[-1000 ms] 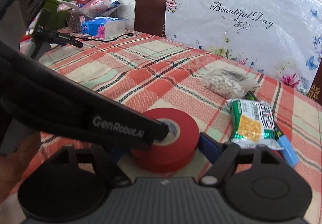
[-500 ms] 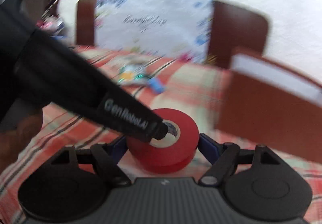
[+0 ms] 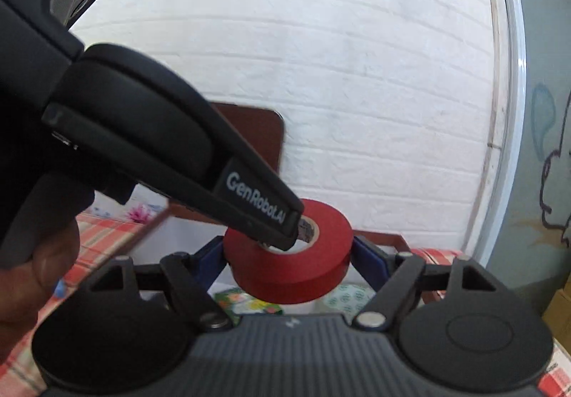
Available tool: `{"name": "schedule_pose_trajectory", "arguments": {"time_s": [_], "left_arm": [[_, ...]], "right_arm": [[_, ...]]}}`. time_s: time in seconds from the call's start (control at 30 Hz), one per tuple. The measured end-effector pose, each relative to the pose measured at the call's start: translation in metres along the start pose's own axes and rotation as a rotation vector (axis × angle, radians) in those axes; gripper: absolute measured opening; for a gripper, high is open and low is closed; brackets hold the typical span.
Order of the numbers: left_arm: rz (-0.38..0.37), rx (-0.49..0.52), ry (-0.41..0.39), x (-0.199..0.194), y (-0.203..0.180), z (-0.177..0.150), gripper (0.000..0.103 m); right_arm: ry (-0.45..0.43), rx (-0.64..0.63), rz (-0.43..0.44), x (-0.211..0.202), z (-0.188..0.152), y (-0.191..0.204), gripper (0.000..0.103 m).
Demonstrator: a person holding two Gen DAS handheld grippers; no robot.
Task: Organize objects
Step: 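Lower the red tape into the brown box and open the left gripper, then move the left gripper back over the green snack packet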
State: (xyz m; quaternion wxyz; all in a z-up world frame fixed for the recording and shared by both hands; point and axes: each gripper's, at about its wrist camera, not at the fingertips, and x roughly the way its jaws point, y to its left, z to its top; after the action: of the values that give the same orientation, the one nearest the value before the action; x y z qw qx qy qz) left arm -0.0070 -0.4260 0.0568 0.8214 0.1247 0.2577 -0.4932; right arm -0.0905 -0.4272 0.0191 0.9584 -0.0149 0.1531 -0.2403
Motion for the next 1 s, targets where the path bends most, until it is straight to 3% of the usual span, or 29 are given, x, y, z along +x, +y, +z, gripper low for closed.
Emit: {"name": "schedule_pose_trajectory", "arguments": {"time_s": [0.13, 0.23, 0.5, 0.7, 0.8, 1.0], "left_arm": [[0.045, -0.016, 0.068, 0.025, -0.002, -0.006, 0.034], [0.084, -0.013, 0.063, 0.02, 0.001, -0.012, 0.039], [0.132, -0.031, 0.048, -0.009, 0.005, -0.012, 0.042], [0.2, -0.032, 0.034, -0.049, 0.008, -0.024, 0.048], [0.238, -0.067, 0.047, -0.066, 0.013, -0.037, 0.048], [0.267, -0.102, 0.091, -0.093, 0.018, -0.072, 0.048]], "right_arm": [[0.117, 0.047, -0.015, 0.037, -0.014, -0.01, 0.078], [0.1, 0.103, -0.012, 0.031, -0.023, -0.013, 0.078], [0.044, 0.138, -0.019, 0.0, -0.022, -0.009, 0.078], [0.032, 0.255, -0.03, -0.036, -0.02, -0.027, 0.078], [0.048, 0.347, -0.026, -0.065, -0.026, -0.045, 0.078], [0.116, 0.446, 0.03, -0.096, -0.038, -0.044, 0.078]]}}
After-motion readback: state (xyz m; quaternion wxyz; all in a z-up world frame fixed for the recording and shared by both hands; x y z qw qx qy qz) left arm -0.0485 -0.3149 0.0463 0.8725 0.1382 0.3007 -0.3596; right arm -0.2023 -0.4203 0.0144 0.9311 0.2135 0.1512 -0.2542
